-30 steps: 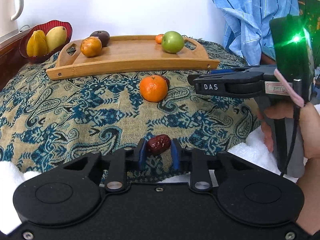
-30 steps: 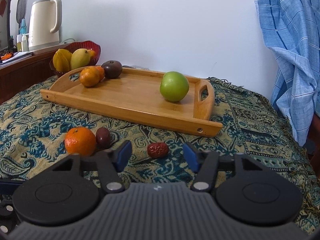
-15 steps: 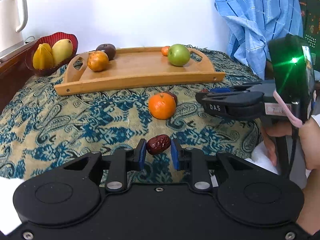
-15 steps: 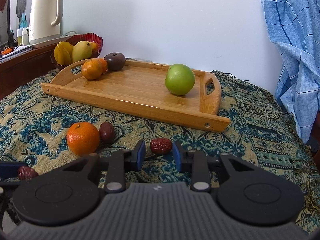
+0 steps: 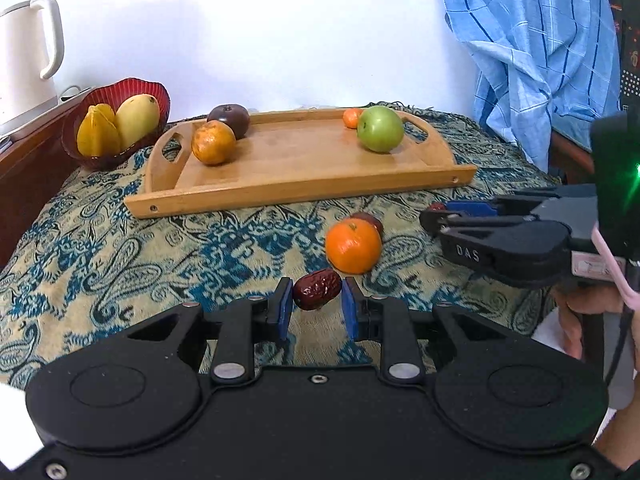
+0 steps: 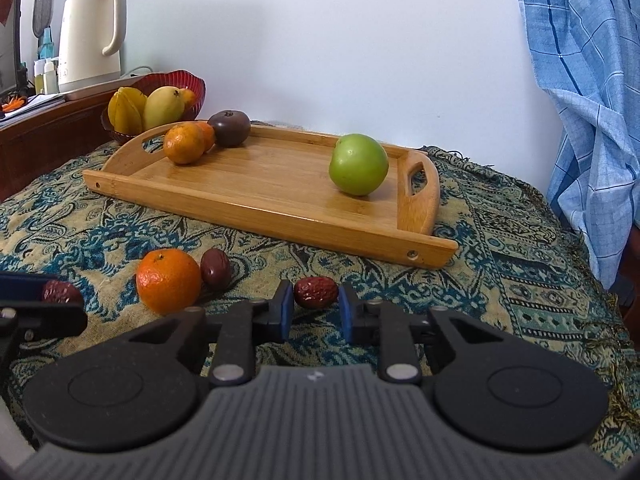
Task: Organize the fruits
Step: 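Carry both red dates in left and right tools over the tray, then open both tools to release the red dates onto the tray, then withdraw both tools toward the remaining mandarin and dark date beside the tray, then close left tool on the mandarin while right tool moves toward the dark red date, then close the right tool on the dark red date on the cloth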
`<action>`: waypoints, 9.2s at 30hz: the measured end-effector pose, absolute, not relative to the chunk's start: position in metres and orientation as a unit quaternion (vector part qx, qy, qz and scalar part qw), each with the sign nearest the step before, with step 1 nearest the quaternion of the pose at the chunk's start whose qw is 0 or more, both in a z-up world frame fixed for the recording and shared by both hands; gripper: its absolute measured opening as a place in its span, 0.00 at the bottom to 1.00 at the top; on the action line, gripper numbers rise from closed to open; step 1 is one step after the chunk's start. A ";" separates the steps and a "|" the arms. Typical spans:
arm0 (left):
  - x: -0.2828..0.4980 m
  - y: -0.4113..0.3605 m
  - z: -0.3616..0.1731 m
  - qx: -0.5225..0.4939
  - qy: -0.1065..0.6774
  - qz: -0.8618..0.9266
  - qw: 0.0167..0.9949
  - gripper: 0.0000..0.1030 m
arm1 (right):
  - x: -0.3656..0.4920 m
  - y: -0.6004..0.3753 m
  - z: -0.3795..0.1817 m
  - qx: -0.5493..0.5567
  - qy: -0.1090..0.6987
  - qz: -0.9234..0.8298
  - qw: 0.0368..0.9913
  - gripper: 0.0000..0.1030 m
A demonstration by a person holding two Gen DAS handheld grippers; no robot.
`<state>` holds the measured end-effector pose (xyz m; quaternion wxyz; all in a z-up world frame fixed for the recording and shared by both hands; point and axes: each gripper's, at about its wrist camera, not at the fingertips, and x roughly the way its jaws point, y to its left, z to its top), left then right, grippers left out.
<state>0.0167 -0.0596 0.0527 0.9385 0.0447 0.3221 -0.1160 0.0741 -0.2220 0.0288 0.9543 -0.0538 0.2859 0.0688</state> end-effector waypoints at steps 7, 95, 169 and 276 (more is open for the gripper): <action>0.032 -0.059 0.061 0.040 0.314 -0.111 0.942 0.24 | 0.074 -0.219 0.036 -0.052 0.277 0.071 0.957 0.27; 0.228 0.002 0.035 -0.010 0.325 -0.033 0.945 0.25 | 0.178 -0.227 0.027 0.023 0.295 -0.026 0.955 0.29; 0.080 -0.052 0.049 0.035 0.320 -0.179 0.930 0.87 | 0.054 -0.210 0.031 -0.091 0.270 0.093 0.954 0.86; 0.116 -0.018 0.034 0.010 0.344 -0.100 0.934 0.37 | 0.123 -0.165 0.029 0.013 0.336 0.035 0.941 0.36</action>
